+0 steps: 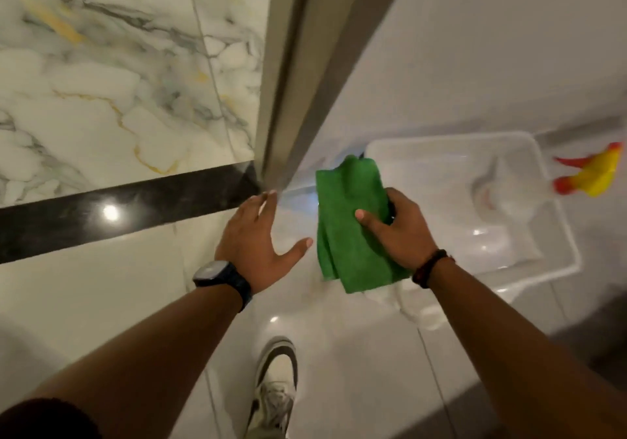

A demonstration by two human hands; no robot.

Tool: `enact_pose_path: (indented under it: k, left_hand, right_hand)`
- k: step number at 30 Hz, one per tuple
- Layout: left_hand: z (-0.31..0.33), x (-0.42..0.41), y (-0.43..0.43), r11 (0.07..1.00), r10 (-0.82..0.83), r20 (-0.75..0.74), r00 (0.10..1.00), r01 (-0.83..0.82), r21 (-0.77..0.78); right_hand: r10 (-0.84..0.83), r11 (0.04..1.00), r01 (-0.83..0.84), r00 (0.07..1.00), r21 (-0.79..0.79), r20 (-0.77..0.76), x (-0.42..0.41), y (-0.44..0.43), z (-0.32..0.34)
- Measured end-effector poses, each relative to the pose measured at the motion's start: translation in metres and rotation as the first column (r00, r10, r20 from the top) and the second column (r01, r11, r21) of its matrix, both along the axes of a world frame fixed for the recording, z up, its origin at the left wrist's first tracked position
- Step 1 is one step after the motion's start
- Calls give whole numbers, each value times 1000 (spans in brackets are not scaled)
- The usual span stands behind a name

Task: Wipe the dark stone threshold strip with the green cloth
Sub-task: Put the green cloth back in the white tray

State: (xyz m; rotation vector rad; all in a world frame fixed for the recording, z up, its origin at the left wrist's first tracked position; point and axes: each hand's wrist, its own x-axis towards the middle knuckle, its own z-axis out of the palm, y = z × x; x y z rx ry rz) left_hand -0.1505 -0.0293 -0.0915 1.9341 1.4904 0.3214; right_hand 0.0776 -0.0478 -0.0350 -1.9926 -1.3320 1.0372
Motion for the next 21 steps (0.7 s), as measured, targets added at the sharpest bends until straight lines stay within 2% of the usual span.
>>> enact_pose_path:
  k: [4, 8, 9, 11, 13, 15, 17, 19, 21]
  left_hand:
    - [46, 74, 8, 997, -61, 89, 994, 56, 51]
    - [51, 129, 18, 987, -145, 70, 987, 139, 83]
    - [47, 139, 19, 979, -187, 30, 982, 184, 89]
    - [36, 155, 19, 952, -278, -70, 958, 285, 110]
    - [24, 163, 17, 925, -332, -165, 929, 355, 135]
    - [12, 168, 14, 894, -397, -255, 881, 435, 109]
    - [2, 165, 12, 866, -442, -325, 836, 492, 86]
    - [-2, 161, 13, 867, -437, -323, 839, 488, 96]
    - [3, 155, 12, 874, -431, -291, 854, 475, 103]
  right_hand:
    - [-68, 998, 69, 998, -12, 6, 73, 7, 51]
    - [-183, 980, 180, 983, -81, -31, 128, 2, 33]
    - [-216, 968, 215, 976, -132, 3, 138, -3, 20]
    - [-223, 917, 265, 960, -298, 170, 153, -13, -5]
    - [-148, 889, 289, 915, -356, 375, 156, -23, -25]
    - [-100, 944, 253, 829, -210, 550, 150, -28, -39]
    - [3, 991, 86, 753, -103, 658, 139, -30, -50]
    - [254, 962, -104, 678, -252, 690, 129, -29, -59]
    - [409, 903, -152, 592, -402, 694, 123, -31, -66]
